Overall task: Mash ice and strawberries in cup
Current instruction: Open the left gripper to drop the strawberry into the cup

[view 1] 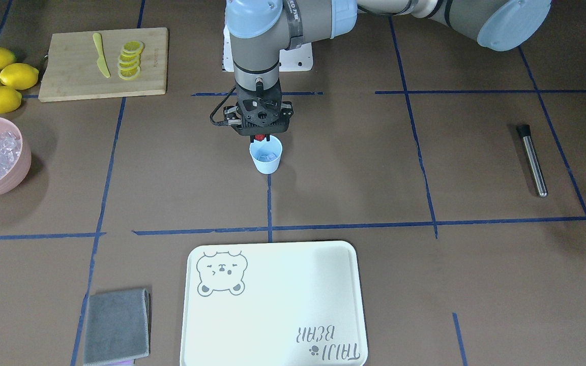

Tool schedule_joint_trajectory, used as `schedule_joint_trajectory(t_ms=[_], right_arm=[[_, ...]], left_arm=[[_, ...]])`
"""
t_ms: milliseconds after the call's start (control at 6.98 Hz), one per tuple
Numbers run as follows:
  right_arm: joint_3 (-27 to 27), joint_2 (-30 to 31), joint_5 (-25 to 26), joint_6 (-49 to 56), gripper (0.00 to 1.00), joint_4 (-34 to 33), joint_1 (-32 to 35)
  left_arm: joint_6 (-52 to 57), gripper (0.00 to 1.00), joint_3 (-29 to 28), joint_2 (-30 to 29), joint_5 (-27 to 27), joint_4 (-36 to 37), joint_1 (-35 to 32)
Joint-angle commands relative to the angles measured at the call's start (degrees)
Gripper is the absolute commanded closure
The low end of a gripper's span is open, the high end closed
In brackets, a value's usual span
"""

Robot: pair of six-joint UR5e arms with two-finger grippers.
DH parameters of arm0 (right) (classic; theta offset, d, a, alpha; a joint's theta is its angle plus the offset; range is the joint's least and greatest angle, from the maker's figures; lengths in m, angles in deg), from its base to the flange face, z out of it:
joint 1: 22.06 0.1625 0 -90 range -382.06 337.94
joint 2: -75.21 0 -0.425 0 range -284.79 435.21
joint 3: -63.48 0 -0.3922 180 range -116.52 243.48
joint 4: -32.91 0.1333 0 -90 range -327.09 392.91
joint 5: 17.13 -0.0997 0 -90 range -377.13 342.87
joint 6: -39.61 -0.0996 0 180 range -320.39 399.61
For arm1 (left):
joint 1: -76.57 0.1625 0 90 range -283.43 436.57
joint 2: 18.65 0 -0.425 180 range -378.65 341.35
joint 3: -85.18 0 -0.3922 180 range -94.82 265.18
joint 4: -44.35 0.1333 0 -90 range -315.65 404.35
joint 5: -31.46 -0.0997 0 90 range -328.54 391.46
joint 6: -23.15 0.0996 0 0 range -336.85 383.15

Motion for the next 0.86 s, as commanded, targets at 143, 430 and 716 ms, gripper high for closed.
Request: schedule_joint_trajectory(t_ms=[143, 430, 716], right_arm=[[-0.03, 0.05, -0.02, 0.0, 0.01, 0.0, 0.0], [-0.03, -0.04, -0.02, 0.0, 0.01, 0.0, 0.0], [-0.03, -0.04, -0.02, 0.0, 0.01, 0.0, 0.0]], left_arm=[[0.53, 0.0, 0.42, 1.0, -0.22, -0.32, 0.01], [0.53, 0.0, 0.51, 1.01, -0.14, -0.32, 0.01], [5.06, 0.0, 7.4, 7.54, 0.13, -0.05, -1.21]])
